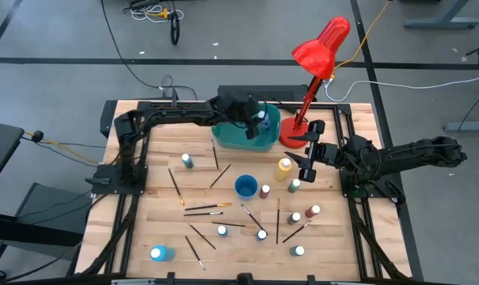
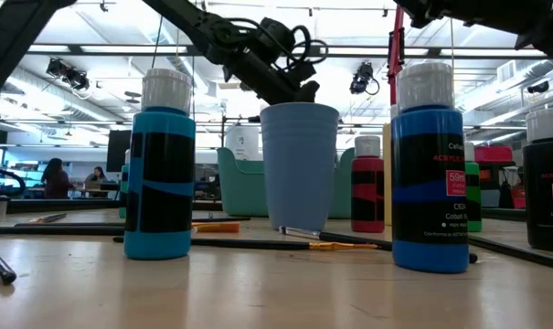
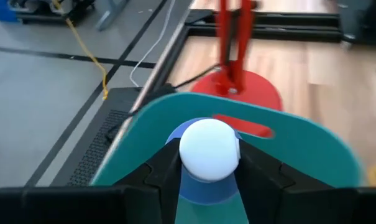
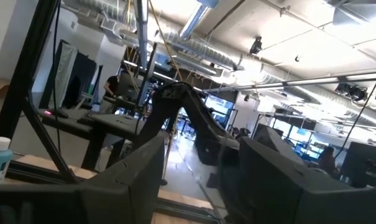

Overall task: Pick & Place Paint Supplies
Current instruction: Put the purple paint bottle into the green bin

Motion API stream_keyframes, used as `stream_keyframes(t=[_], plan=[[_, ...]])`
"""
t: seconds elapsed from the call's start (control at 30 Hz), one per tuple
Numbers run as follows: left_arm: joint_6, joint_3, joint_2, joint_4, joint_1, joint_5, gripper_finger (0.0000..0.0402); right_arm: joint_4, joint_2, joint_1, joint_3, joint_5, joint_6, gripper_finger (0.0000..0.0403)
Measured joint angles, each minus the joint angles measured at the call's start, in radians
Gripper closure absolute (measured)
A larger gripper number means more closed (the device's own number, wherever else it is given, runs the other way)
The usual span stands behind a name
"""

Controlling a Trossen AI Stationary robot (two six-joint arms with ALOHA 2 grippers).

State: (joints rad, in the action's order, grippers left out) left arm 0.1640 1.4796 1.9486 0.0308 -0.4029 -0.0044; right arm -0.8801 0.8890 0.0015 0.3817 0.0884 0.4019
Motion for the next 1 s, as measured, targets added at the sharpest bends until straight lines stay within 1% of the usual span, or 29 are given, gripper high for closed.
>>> stream_keyframes(t=[0.27,0.4,0.5,0.57,0.7,0.9,1.0], plan=[[-0.116,0.017,0.006,0.036,-0.028,0.028,0.0266,0.006,0.0,0.0,0.0,0.0,0.0,0.019],[-0.165,0.017,0.014,0.032,-0.035,0.043,0.026,0.006,0.0,0.0,0.0,0.0,0.0,0.019],[-0.157,0.016,0.041,0.035,-0.037,0.082,0.0255,0.005,0.0,0.0,0.0,0.0,0.0,0.019],[-0.13,0.02,0.06,0.005,-0.036,0.068,0.0253,0.006,0.0,0.0,0.0,0.0,0.0,0.019],[-0.121,0.019,0.062,0.007,-0.035,0.037,0.0252,0.008,0.0,0.0,0.0,-0.001,0.0,0.019],[-0.041,0.014,0.068,-0.062,-0.036,0.059,0.0251,0.007,0.0,0.0,0.0,-0.001,0.0,0.019],[0.019,0.015,0.067,-0.08,-0.035,0.042,0.0251,0.007,0.0,0.0,0.0,-0.001,0.0,0.019]])
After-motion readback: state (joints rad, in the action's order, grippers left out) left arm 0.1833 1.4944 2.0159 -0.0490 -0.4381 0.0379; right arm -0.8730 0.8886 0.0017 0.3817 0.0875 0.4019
